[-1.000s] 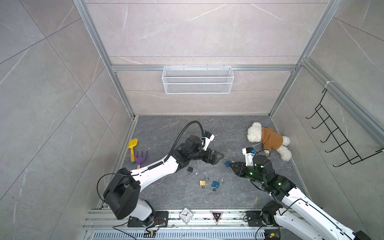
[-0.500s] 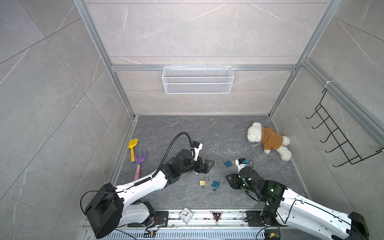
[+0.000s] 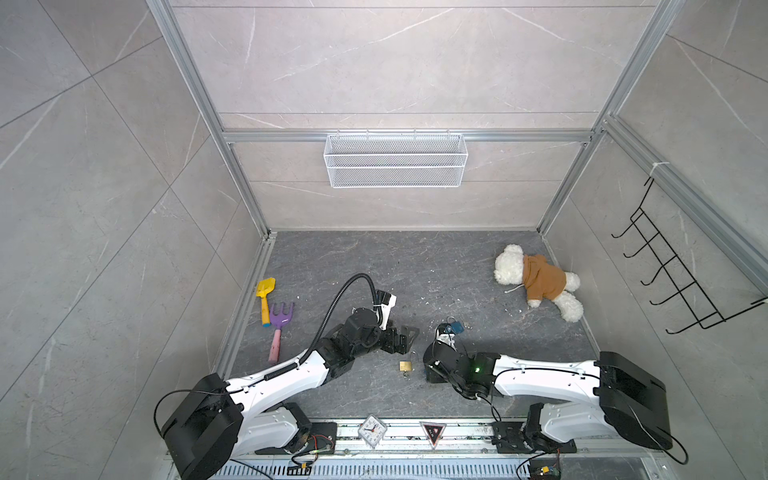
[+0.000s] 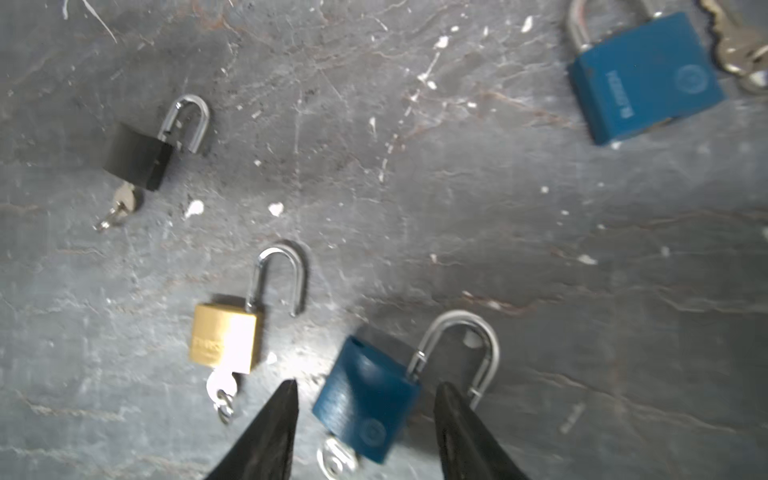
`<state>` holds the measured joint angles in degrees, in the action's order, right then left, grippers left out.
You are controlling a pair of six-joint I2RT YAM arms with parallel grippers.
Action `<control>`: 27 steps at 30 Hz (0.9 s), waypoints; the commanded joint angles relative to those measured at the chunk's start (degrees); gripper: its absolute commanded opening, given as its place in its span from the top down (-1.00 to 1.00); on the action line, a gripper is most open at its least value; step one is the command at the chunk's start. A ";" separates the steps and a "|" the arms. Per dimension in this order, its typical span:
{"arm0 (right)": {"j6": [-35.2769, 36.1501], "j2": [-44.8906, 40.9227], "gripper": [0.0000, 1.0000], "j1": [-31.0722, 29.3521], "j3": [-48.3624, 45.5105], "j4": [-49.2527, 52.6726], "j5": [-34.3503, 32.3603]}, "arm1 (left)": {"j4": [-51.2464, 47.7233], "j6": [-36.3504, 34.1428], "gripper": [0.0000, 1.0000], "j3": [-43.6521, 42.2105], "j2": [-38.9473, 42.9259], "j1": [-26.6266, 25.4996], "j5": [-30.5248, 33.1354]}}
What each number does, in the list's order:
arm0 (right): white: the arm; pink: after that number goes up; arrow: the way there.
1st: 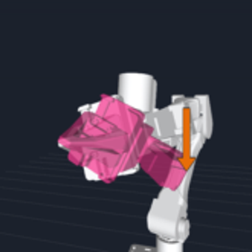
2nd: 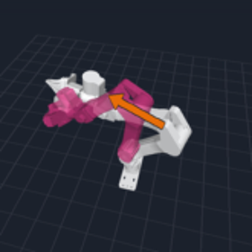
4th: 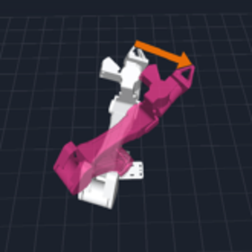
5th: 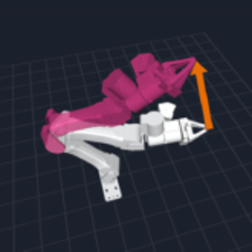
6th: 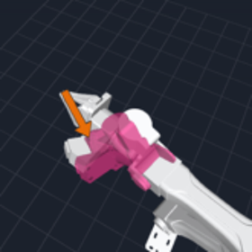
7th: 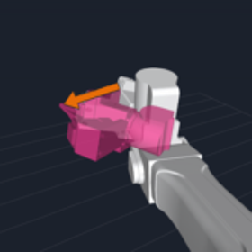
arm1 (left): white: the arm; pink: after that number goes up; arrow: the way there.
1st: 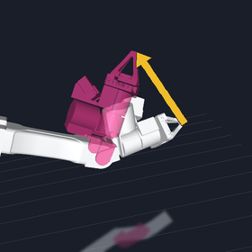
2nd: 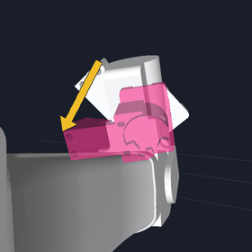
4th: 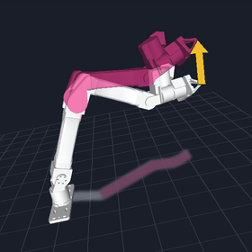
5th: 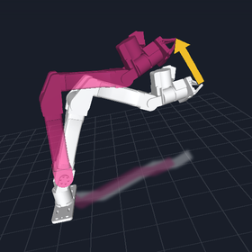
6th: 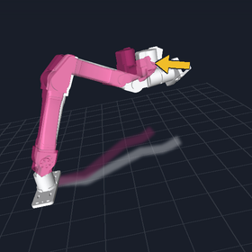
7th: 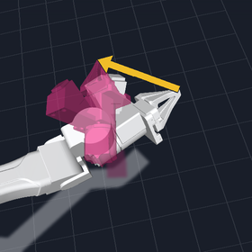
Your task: Lock with the key
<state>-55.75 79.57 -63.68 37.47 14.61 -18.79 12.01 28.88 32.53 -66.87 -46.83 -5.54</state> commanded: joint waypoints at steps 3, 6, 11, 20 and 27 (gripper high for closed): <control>-5.05 2.17 -0.12 -1.21 2.94 0.61 -2.75 | 2.04 0.40 -0.99 -1.80 3.21 3.82 0.06; -6.98 4.13 -0.13 -1.96 5.34 4.62 -3.99 | 2.94 1.52 -0.99 -3.21 3.93 6.73 -1.54; -8.37 9.25 -0.14 -4.06 10.33 11.13 -7.14 | 3.45 1.95 -0.99 -4.06 4.29 8.51 -3.06; -10.61 11.92 -0.13 -4.62 10.76 14.52 -10.25 | 3.95 2.23 -0.99 -4.41 3.52 9.03 -4.37; -11.21 13.91 -0.12 -4.57 9.51 12.20 -8.29 | 4.51 2.36 -0.99 -4.06 2.55 9.15 -4.89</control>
<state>-65.25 92.44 -68.07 47.97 26.57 -26.96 13.78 31.03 28.14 -64.12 -38.20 -9.30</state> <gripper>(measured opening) 0.561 0.994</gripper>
